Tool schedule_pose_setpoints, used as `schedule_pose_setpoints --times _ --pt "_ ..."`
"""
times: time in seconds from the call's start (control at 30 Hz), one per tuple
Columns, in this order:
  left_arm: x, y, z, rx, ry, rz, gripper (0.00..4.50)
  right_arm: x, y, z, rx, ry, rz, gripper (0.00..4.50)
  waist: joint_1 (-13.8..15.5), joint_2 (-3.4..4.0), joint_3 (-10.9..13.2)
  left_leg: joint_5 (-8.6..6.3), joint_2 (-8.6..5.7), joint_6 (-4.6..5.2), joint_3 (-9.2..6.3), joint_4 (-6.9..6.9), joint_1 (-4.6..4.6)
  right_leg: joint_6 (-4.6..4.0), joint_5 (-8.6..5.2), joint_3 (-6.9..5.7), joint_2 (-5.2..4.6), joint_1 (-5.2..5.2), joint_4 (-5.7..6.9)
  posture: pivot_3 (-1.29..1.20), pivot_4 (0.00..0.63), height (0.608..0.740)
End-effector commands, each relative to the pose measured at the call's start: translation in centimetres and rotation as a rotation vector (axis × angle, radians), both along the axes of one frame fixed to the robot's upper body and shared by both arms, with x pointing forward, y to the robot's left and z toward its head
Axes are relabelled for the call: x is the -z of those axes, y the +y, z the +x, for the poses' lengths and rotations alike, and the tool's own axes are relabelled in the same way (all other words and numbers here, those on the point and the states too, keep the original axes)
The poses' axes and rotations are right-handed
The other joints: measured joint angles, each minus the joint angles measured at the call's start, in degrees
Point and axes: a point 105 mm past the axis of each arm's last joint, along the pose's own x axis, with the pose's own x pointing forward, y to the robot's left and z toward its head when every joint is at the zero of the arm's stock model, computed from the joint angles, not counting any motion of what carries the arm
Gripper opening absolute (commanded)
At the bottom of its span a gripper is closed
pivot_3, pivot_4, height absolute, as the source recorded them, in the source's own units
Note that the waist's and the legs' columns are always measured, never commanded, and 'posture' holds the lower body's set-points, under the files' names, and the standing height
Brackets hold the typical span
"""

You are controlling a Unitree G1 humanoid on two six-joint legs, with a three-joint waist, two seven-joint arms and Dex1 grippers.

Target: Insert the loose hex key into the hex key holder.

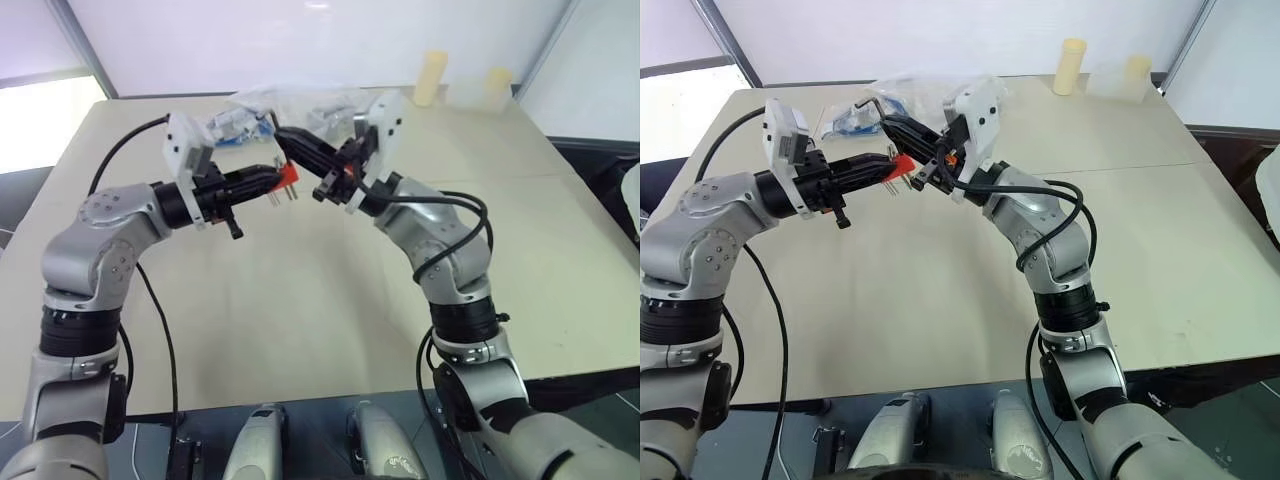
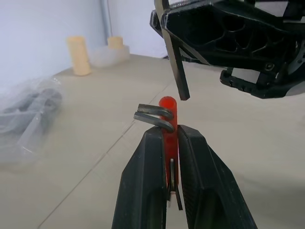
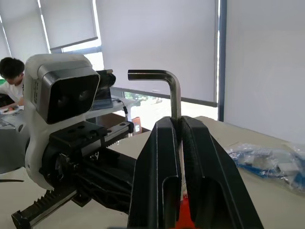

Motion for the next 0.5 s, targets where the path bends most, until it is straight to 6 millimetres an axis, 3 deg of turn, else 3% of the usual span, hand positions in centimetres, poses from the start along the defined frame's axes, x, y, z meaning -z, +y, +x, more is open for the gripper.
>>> schedule_pose_setpoints --times 0.03,0.5 --pt "-1.9 -0.07 -0.68 0.015 -0.065 -0.021 0.45 -0.87 0.12 -0.32 0.003 -0.045 0.034 0.07 0.0 0.0 0.0 0.0 0.0 0.0 0.0 0.0 0.0 0.0 0.0 0.0 0.0 0.0 0.0 0.0 0.15 0.74" --pt "-1.88 -0.11 -0.9 0.02 -0.056 -0.016 0.45 -1.75 0.33 0.0 0.013 -0.075 0.073 0.07 0.0 0.0 0.0 0.0 0.0 0.0 0.0 -0.01 0.0 0.0 0.0 0.0 0.0 0.0 0.0 0.0 0.15 0.74"
